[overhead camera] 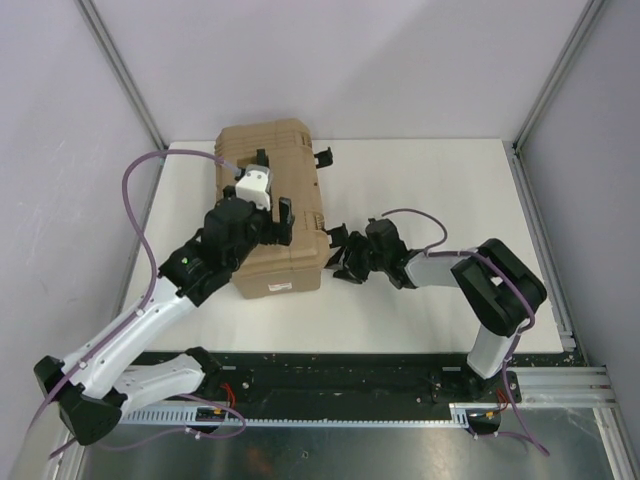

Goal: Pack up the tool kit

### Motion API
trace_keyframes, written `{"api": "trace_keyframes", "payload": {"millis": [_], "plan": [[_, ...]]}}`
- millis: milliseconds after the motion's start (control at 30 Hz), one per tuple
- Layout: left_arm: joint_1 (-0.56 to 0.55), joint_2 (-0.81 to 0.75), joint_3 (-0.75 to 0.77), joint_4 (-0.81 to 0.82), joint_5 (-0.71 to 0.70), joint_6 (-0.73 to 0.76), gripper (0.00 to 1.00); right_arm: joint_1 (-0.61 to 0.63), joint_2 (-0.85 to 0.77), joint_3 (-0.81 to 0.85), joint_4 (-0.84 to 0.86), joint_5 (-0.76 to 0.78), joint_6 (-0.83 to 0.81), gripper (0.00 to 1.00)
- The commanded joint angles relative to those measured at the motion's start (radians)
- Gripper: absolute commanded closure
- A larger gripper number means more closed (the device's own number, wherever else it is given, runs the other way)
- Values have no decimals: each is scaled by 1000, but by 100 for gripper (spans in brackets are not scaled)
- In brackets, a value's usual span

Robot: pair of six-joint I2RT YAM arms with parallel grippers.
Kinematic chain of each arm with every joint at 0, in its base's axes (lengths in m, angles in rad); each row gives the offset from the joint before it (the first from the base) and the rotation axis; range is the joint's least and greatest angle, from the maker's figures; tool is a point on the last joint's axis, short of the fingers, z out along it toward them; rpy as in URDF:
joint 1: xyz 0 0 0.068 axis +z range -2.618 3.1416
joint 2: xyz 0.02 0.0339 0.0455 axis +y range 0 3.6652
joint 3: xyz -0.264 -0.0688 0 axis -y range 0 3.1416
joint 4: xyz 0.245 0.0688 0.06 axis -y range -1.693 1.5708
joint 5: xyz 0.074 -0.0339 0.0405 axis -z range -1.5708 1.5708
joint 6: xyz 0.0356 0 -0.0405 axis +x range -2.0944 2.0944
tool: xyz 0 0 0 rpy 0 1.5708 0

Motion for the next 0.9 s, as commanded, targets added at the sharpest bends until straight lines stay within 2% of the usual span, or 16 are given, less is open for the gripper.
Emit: {"api": "trace_keyframes", "payload": {"millis": [0,133,333,667,767,867], "plan": [[4,66,100,22,63,19,13,-73,-59,-29,86,-8,32,48],[-6,117,126,33,77,16,12,-132,-60,-102,214,-38,97,48],[-19,138,83,32,-15,-20,10,-144,-13,-124,440,-95,189,48],[-46,140,-21,27,-68,-79,11,-111,147,-188,1050,-80,681,48],[-47,148,-28,24,-76,-80,12,-97,208,-188,1165,-67,755,49],[-48,154,-27,20,-87,-79,12,-91,224,-188,1197,-63,774,50]]}}
